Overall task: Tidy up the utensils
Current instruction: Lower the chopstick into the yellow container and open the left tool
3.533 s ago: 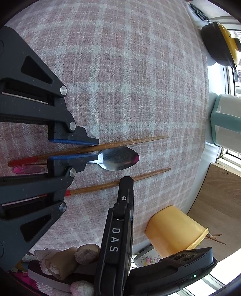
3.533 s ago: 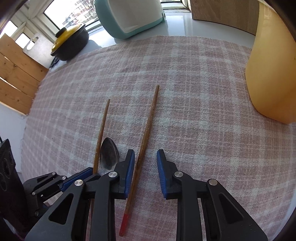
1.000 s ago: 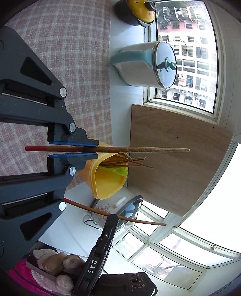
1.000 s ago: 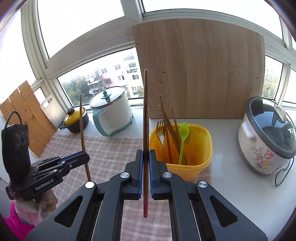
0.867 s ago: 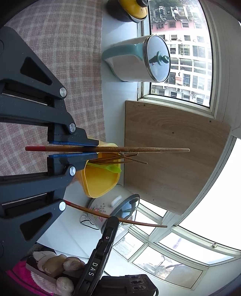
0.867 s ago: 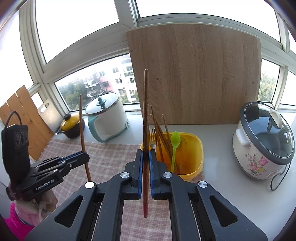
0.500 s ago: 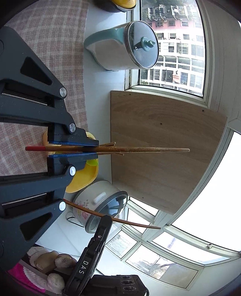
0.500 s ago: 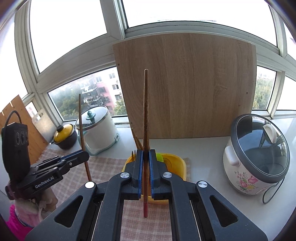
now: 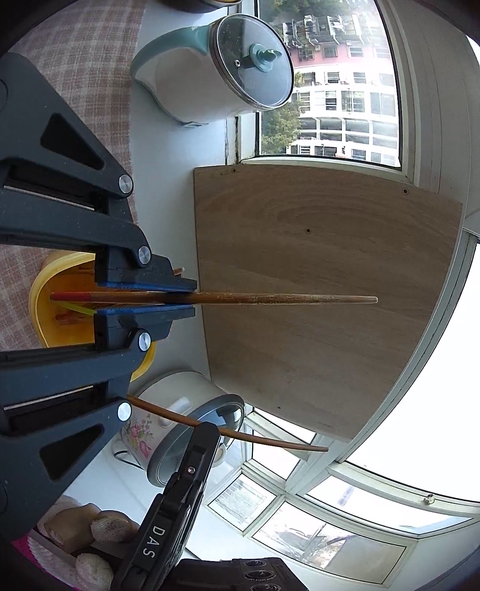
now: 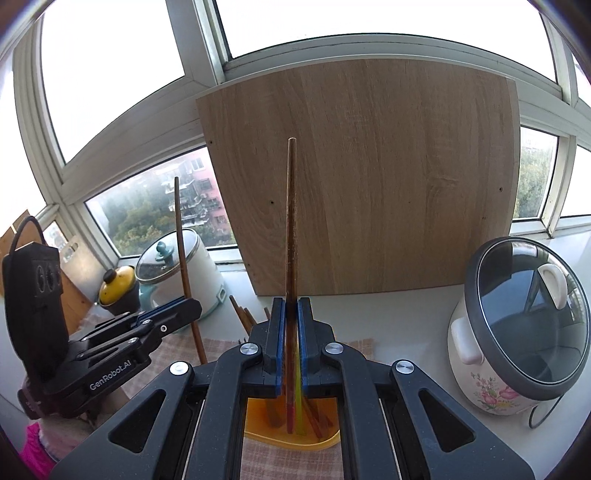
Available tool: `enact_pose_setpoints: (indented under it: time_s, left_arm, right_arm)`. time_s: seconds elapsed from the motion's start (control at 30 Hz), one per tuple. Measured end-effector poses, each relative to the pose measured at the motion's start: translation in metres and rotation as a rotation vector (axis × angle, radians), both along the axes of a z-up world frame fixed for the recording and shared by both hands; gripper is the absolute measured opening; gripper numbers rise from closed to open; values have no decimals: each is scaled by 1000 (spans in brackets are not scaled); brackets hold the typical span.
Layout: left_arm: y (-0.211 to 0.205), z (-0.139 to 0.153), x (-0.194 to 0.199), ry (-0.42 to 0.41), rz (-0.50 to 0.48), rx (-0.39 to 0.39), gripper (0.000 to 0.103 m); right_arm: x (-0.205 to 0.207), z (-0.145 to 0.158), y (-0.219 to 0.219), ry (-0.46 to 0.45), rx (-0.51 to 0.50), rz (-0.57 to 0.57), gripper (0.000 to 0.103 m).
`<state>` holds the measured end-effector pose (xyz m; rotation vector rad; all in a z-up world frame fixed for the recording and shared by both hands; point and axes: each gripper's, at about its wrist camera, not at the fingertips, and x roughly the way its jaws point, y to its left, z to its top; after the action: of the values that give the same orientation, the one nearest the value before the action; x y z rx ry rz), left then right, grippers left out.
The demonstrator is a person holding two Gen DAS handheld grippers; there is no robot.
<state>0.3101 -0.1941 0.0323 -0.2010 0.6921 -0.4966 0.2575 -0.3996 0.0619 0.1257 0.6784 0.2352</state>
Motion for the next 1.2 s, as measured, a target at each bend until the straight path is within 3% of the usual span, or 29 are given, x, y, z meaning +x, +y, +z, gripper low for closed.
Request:
enact_pose_setpoints:
  time_s: [0.47, 1.2]
  left_arm:
    - [-9, -31, -4, 58, -36, 34, 4]
    - [1, -33, -29, 62, -42, 59, 5]
  right_arm:
    - [6, -40, -5, 81, -27, -12, 5]
    - [-13, -60, 0, 122, -34, -33, 5]
